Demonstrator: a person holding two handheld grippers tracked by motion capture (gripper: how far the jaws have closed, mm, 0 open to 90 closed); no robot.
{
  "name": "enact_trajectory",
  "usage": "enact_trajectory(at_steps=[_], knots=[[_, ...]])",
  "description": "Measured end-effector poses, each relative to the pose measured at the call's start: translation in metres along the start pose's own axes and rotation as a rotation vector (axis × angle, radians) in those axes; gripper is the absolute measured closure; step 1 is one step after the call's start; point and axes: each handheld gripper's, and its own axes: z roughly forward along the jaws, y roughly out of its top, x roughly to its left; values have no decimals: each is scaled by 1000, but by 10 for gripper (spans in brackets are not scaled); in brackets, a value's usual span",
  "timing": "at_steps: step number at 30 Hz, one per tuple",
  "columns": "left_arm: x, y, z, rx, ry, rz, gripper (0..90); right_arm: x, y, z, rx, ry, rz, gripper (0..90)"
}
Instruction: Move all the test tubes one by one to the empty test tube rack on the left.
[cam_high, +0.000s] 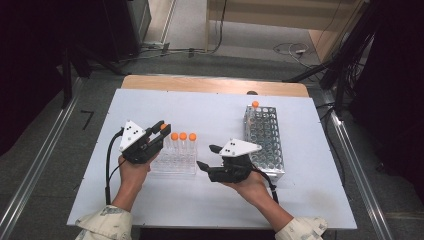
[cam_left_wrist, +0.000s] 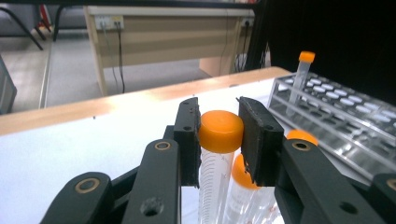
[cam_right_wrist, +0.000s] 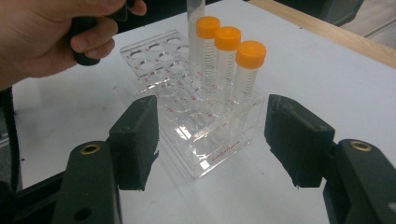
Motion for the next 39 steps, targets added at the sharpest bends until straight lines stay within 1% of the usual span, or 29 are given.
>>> enact_trajectory(at_steps=[2,6,7,8,13,15,16,17,18,23,25,28,32,33,34,39], knots=[[-1,-4,2,12,4,2,692,0,0,0,-1,-1,0,342],[-3,-8,2,14,11,7,692,0,0,-2,-8,-2,-1,345],[-3,-10,1,3,15,6,692,0,0,-2,-7,-4,1,345],[-3,-11,0,4,17,1,692,-1,0,-2,-7,-5,2,345],[-4,-12,-2,-3,22,2,692,-1,0,-3,-12,-11,4,345],[-4,-13,-2,-10,22,19,689,-3,1,-3,-13,-18,6,345],[-4,-13,-2,-15,23,18,678,-4,1,-4,-14,-20,9,345],[-3,-13,-2,-12,15,11,620,-4,1,-4,-14,-24,13,345],[-3,-13,-2,-15,10,4,584,-5,1,-5,-16,-23,14,345],[-1,-12,-5,-34,-1,-15,533,-6,1,-5,-18,-29,11,345],[0,-11,-6,-42,-8,-29,515,-8,1,-6,-22,-40,16,345],[1,-10,-9,-46,-18,-49,480,-17,2,-10,-34,-66,33,345],[1,-8,-12,-53,-14,-56,430,-38,4,-19,-67,-129,81,347],[1,-7,-13,-55,-12,-62,412,-51,4,-24,-80,-172,109,347],[1,-7,-14,-57,-11,-61,412,-51,4,-24,-80,-172,109,347],[0,-6,-16,-72,-6,-63,412,-83,3,-35,-106,-291,179,355]])
